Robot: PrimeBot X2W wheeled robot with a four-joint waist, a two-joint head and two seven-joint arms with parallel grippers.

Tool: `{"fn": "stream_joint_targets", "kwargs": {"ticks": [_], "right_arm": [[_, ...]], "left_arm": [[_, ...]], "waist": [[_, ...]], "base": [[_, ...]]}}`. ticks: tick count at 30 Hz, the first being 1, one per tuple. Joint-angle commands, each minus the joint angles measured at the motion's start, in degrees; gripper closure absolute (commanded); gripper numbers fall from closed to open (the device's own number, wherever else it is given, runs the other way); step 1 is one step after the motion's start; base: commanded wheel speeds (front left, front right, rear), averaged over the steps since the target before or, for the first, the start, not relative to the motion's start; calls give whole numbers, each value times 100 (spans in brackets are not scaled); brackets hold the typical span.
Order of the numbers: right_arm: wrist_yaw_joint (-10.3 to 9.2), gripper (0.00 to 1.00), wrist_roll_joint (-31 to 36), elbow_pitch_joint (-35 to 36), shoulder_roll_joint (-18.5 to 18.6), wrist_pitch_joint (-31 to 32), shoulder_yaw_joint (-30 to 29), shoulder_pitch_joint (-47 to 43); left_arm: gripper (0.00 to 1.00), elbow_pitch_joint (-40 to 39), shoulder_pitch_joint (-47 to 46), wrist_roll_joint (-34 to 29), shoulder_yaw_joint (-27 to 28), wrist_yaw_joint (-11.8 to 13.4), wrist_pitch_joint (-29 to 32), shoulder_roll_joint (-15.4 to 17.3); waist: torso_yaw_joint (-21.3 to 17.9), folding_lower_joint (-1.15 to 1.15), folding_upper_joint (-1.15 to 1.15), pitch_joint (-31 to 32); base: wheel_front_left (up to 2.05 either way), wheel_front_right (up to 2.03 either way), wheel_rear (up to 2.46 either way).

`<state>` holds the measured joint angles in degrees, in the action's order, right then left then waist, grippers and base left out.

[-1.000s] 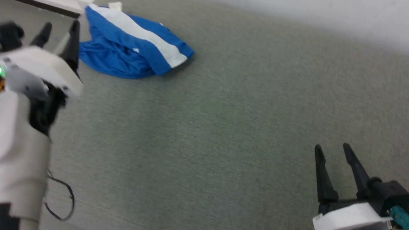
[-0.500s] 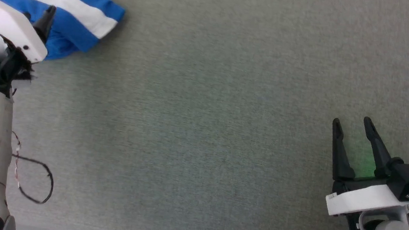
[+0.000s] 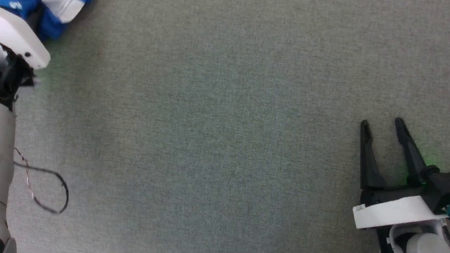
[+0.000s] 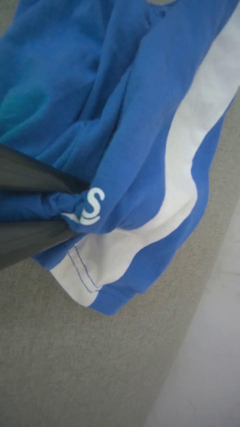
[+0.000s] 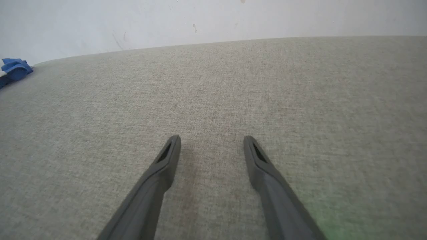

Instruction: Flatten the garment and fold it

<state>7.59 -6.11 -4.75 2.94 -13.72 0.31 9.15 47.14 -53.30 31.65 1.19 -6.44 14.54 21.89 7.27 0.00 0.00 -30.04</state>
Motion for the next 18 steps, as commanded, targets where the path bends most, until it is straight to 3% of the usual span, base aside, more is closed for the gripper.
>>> {"fn": "stream_joint_targets", "kwargs": {"ticks": [1, 5, 8, 13, 18], "right_arm": [[-10, 0, -19, -132, -6, 5, 45, 32], [-10, 0, -70, -293, -6, -24, 101, 5], [-10, 0, -134, -404, -6, -48, 123, -57], [-10, 0, -312, -552, -6, -86, 142, -202], [-10, 0, -471, -669, -6, -111, 172, -411]], "left_arm": [[100, -94, -131, -92, -12, -7, -270, 50], [100, -528, -598, -206, -105, -54, -1140, 90], [100, -954, -911, -165, -412, -91, -1377, -54], [100, -1762, -971, 284, -1271, -102, -1230, -410], [100, -2337, -267, 747, -2313, -103, -755, -722]], "waist": [[80, 0, 0, 271], [82, 0, 0, 707], [27, 0, 0, 1072], [-165, 0, 0, 1601], [-414, 0, 0, 2001]], "base": [[0, 0, 0], [0, 0, 0], [0, 0, 0], [0, 0, 0], [0, 0, 0]]}}
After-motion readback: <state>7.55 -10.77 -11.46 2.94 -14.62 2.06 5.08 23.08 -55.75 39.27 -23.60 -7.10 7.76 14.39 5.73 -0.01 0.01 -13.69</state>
